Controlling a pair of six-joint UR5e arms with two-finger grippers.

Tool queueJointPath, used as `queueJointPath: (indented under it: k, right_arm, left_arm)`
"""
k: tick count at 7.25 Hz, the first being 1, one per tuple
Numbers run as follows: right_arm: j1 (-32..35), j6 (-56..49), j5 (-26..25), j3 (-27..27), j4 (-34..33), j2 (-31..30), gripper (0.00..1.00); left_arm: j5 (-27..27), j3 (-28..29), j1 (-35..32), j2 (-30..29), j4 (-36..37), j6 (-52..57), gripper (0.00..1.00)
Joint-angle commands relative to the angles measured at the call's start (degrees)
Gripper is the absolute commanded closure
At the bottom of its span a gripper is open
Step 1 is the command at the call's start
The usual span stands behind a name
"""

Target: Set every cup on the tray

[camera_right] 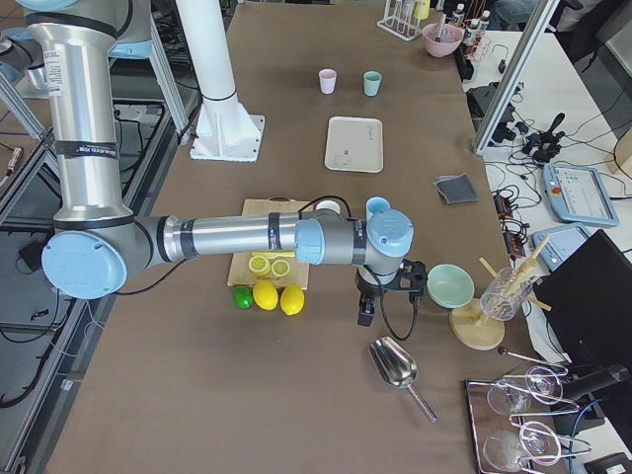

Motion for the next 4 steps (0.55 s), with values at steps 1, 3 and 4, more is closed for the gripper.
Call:
queueJointPath:
  k: [1,3,4]
  right_arm:
    - [0.0,-0.09,0.09,0.83,0.07,0.36,0.0]
    - [-1.48,0.08,-0.61,2.51,-0.01,3.17,0.0]
    - [-2.62,2.26,-0.18,2.51,0.07,3.43,0.0]
  left_arm:
    - [-0.03,-1.06,0.17,-0.55,-0.12,-0.07,0.02]
    - [-0.91,-0.8,1.22,-1.17,-5.26,0.11,0.02]
    - [-2.48,-0.8,4.1,-0.74,-12.09,-3.55,0.02]
